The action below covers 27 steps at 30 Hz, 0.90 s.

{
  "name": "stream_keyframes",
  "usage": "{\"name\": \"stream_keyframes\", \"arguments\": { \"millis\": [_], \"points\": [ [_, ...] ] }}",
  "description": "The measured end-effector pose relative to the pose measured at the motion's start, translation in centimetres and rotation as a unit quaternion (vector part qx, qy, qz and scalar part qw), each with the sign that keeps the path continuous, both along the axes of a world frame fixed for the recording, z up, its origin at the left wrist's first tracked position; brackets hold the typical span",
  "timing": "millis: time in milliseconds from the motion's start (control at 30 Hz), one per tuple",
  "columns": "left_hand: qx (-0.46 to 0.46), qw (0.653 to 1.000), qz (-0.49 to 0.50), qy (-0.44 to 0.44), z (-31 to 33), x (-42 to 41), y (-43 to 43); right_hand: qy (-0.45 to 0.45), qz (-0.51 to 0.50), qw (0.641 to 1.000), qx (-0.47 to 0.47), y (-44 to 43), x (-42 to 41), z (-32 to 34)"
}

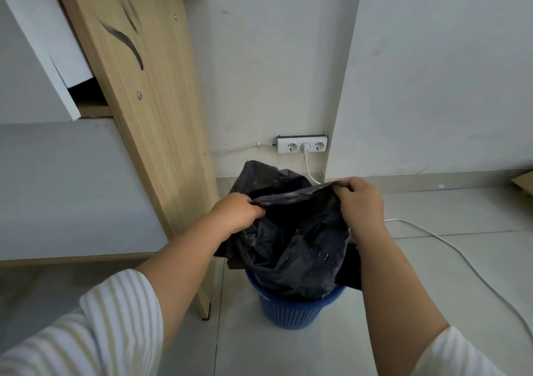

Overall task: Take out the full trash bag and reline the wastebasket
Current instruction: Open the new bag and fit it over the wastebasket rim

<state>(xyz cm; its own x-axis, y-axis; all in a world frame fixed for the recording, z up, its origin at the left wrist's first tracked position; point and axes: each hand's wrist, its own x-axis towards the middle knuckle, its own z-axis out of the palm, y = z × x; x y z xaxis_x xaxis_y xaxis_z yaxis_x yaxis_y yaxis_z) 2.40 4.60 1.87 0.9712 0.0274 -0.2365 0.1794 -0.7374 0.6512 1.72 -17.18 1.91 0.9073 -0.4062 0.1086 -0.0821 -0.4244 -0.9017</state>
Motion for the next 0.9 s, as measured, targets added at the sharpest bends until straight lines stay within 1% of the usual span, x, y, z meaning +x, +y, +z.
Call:
{"name": "stream_keyframes", "arguments": {
  "millis": [33,67,100,133,167,233,267,300,333,367,400,433,467,500,533,567,600,633,667,700,733,767,800,833,867,900],
  "points": [
    [0.002,1.0,0.01,0.007,0.0,0.2,0.2,0.005,0.009,0.997,0.071,0.1,0.0,0.3],
    [-0.009,1.0,0.019,0.015,0.2,0.3,0.3,0.017,0.02,0.987,0.156,0.5,-0.2,0.6],
    [-0.036,0.998,0.033,0.025,0.3,0.3,0.3,0.028,0.033,0.976,0.212,0.8,-0.3,0.7],
    [-0.084,0.994,0.054,0.044,0.5,0.4,0.2,0.037,0.057,0.973,0.22,1.0,-0.5,0.7],
    [-0.144,0.984,0.08,0.069,0.7,0.4,0.2,0.05,0.093,0.977,0.185,1.1,-0.8,0.7],
    [-0.278,0.943,0.129,0.129,1.2,0.4,0.0,0.094,0.191,0.974,0.083,0.7,-1.2,0.7],
    [-0.337,0.919,0.142,0.147,1.5,0.3,-0.1,0.137,0.233,0.963,0.007,0.5,-1.4,0.8],
    [-0.385,0.897,0.149,0.155,1.7,0.4,-0.2,0.18,0.26,0.945,-0.087,0.5,-1.5,0.6],
    [-0.415,0.883,0.156,0.153,1.8,0.4,-0.3,0.209,0.261,0.922,-0.193,0.4,-1.4,0.2],
    [-0.43,0.878,0.16,0.137,1.8,0.4,-0.4,0.219,0.241,0.904,-0.277,0.4,-1.2,0.0],
    [-0.428,0.883,0.158,0.11,1.8,0.4,-0.5,0.218,0.203,0.901,-0.315,0.4,-1.1,-0.2],
    [-0.409,0.896,0.152,0.076,1.6,0.5,-0.4,0.214,0.16,0.912,-0.312,0.2,-0.9,-0.4],
    [-0.374,0.916,0.135,0.046,1.4,0.4,-0.3,0.206,0.117,0.93,-0.281,-0.2,-0.9,-0.5],
    [-0.324,0.94,0.107,0.025,1.2,0.3,0.0,0.199,0.08,0.951,-0.224,-0.7,-0.8,-0.5],
    [-0.262,0.962,0.073,0.012,1.0,0.2,0.4,0.187,0.054,0.972,-0.134,-1.3,-0.6,-0.4],
    [-0.193,0.981,0.037,0.007,0.7,0.1,0.7,0.176,0.041,0.983,-0.002,-1.7,-0.6,-0.2],
    [-0.118,0.993,0.008,0.01,0.5,0.0,1.0,0.169,0.04,0.973,0.151,-2.0,-0.7,0.1],
    [-0.046,0.999,-0.015,0.022,0.3,0.0,1.3,0.164,0.033,0.947,0.274,-2.2,-0.8,0.4],
    [0.025,0.998,-0.039,0.032,0.0,0.0,1.4,0.153,0.025,0.924,0.349,-2.3,-0.9,0.6],
    [0.09,0.993,-0.061,0.038,-0.2,0.1,1.5,0.142,0.023,0.913,0.381,-2.4,-0.8,0.5],
    [0.127,0.989,-0.07,0.04,-0.2,0.0,1.5,0.137,0.024,0.909,0.392,-2.5,-0.7,0.3],
    [0.124,0.99,-0.062,0.04,-0.1,-0.1,1.4,0.137,0.035,0.909,0.392,-2.6,-0.7,0.2],
    [0.074,0.996,-0.037,0.044,0.0,-0.1,1.4,0.141,0.064,0.907,0.391,-2.7,-0.9,0.0],
    [-0.025,0.998,0.007,0.062,0.3,-0.1,1.3,0.151,0.104,0.905,0.383,-2.9,-1.0,0.0],
    [-0.145,0.984,0.054,0.091,0.8,-0.2,1.3,0.165,0.147,0.906,0.36,-3.2,-1.1,0.0],
    [-0.253,0.953,0.096,0.134,1.4,-0.3,1.2,0.177,0.198,0.913,0.311,-3.5,-1.5,0.2]
  ]
}}
